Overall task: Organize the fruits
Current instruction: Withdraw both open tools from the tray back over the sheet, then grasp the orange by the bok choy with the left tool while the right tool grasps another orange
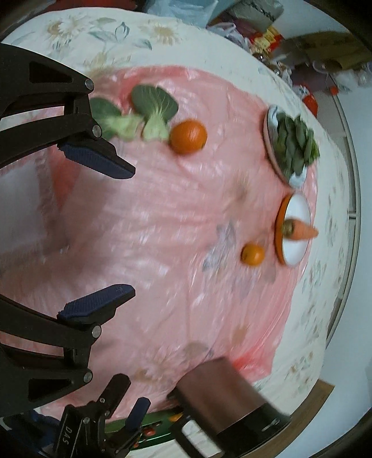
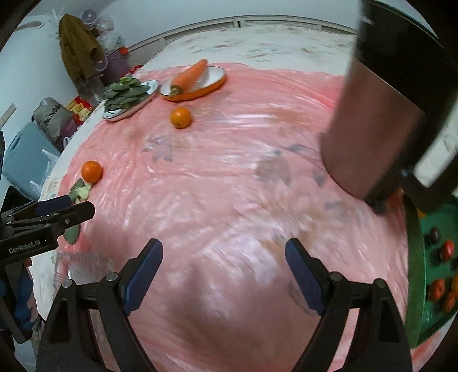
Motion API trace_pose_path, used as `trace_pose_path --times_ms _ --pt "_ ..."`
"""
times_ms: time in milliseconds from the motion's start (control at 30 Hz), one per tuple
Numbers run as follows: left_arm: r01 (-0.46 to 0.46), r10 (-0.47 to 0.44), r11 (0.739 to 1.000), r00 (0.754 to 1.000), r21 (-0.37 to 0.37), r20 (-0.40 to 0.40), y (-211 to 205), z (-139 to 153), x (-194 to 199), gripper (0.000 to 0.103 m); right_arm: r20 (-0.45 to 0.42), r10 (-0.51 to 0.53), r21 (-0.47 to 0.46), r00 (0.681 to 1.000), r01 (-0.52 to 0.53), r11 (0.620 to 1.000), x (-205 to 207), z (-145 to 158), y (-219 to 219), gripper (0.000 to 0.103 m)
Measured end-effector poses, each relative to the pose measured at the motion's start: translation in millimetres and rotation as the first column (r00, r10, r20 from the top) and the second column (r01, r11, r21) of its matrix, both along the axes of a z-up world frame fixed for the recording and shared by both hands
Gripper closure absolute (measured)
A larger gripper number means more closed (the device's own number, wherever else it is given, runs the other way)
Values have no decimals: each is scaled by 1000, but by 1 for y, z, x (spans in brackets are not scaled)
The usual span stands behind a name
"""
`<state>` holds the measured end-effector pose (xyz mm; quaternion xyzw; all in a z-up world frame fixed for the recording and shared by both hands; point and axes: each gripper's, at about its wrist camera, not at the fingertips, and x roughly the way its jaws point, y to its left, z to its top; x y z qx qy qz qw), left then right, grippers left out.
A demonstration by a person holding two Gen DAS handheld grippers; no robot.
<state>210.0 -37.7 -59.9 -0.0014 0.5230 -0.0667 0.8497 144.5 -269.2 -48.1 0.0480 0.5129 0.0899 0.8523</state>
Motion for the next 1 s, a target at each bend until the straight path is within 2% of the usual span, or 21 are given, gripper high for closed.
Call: trace_pose_path --times_ms 433,567,867,1000 --pt "-135 133 990 990 48 45 65 -12 41 32 52 80 45 995 -83 996 62 -1 46 0" --pt "-174 171 984 983 39 62 84 -14 59 32 65 101 51 993 -104 993 79 -3 58 0" --pt "-141 140 990 988 12 64 101 -27 76 32 76 127 52 989 -131 990 119 -13 75 0" --pt "-133 131 991 990 22 51 100 -36 80 32 87 136 56 987 -141 988 138 -16 83 0"
